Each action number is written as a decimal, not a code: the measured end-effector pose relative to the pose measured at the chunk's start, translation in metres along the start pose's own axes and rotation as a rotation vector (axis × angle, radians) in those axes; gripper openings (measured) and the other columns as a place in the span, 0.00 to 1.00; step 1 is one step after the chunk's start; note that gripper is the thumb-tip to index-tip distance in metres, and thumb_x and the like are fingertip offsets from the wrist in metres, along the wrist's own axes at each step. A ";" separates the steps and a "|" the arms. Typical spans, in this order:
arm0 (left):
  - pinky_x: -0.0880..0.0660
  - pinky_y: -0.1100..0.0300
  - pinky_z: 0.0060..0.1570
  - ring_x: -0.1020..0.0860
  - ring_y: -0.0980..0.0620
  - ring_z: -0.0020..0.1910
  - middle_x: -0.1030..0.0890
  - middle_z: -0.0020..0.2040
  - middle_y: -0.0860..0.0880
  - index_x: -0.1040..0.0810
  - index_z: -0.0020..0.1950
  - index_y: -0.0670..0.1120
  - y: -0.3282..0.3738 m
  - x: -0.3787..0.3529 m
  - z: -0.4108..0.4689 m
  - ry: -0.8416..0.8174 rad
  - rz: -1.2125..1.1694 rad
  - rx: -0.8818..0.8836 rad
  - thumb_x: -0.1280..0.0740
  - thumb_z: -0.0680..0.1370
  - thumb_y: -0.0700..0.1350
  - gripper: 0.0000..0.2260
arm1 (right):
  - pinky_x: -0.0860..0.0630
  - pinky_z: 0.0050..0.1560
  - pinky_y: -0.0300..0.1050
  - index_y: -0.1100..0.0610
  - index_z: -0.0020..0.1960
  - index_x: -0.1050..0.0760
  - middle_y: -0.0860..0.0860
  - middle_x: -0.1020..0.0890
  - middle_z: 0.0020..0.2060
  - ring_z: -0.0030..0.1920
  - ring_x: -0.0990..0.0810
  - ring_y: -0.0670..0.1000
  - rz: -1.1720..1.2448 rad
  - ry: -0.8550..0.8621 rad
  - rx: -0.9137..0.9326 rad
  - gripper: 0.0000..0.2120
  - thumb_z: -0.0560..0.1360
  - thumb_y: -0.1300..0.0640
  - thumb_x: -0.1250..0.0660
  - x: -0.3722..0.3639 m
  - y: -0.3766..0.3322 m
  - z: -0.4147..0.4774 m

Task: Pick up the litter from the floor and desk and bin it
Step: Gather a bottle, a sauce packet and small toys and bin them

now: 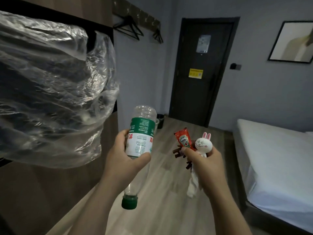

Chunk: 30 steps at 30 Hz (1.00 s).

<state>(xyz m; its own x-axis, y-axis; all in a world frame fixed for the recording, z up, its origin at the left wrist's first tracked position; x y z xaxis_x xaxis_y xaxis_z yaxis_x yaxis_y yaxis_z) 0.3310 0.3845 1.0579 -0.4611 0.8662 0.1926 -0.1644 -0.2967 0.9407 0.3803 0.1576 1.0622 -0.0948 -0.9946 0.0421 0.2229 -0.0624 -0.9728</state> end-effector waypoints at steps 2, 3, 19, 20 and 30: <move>0.22 0.61 0.39 0.19 0.63 0.41 0.21 0.46 0.67 0.33 0.54 0.70 -0.010 -0.005 0.038 -0.021 -0.003 -0.010 0.27 0.58 0.51 0.29 | 0.21 0.38 0.48 0.49 0.37 0.20 0.45 0.15 0.33 0.33 0.19 0.43 0.003 0.015 0.000 0.08 0.68 0.62 0.26 -0.016 0.004 0.030; 0.22 0.61 0.38 0.19 0.63 0.40 0.21 0.46 0.67 0.33 0.52 0.72 -0.015 -0.006 0.059 -0.027 -0.005 -0.012 0.27 0.58 0.51 0.28 | 0.22 0.38 0.47 0.50 0.39 0.21 0.45 0.15 0.32 0.33 0.18 0.42 0.007 0.018 -0.002 0.08 0.68 0.63 0.27 -0.024 0.006 0.044; 0.28 0.68 0.32 0.22 0.68 0.38 0.20 0.44 0.59 0.32 0.59 0.62 -0.119 -0.112 0.312 -0.128 0.057 0.063 0.24 0.65 0.44 0.29 | 0.21 0.40 0.50 0.54 0.41 0.20 0.49 0.15 0.33 0.35 0.19 0.48 -0.073 0.155 -0.142 0.06 0.67 0.62 0.25 -0.068 0.107 0.284; 0.28 0.69 0.31 0.22 0.68 0.38 0.20 0.43 0.59 0.32 0.59 0.62 -0.125 -0.122 0.328 -0.123 0.067 0.065 0.24 0.66 0.43 0.28 | 0.21 0.39 0.49 0.54 0.41 0.20 0.49 0.15 0.33 0.34 0.19 0.46 -0.072 0.151 -0.145 0.06 0.67 0.62 0.25 -0.069 0.115 0.304; 0.29 0.76 0.30 0.22 0.68 0.40 0.21 0.43 0.65 0.32 0.50 0.68 -0.158 -0.223 0.490 -0.112 0.143 0.073 0.25 0.65 0.42 0.27 | 0.22 0.40 0.45 0.55 0.44 0.20 0.50 0.15 0.35 0.36 0.18 0.46 -0.032 0.107 -0.192 0.06 0.68 0.61 0.26 -0.071 0.175 0.512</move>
<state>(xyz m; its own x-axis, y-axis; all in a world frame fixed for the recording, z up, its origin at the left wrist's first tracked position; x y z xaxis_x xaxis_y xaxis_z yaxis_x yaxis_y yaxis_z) 0.8871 0.4348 1.0030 -0.3750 0.8577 0.3518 -0.0384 -0.3936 0.9185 0.9227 0.1752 1.0059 -0.2033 -0.9773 0.0596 0.0305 -0.0671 -0.9973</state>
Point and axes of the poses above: each hand's wrist, its own z-axis towards the middle knuckle, its own x-axis out of the back of the hand, y = z × x, the point moved 7 cm from there along z, towards the middle knuckle
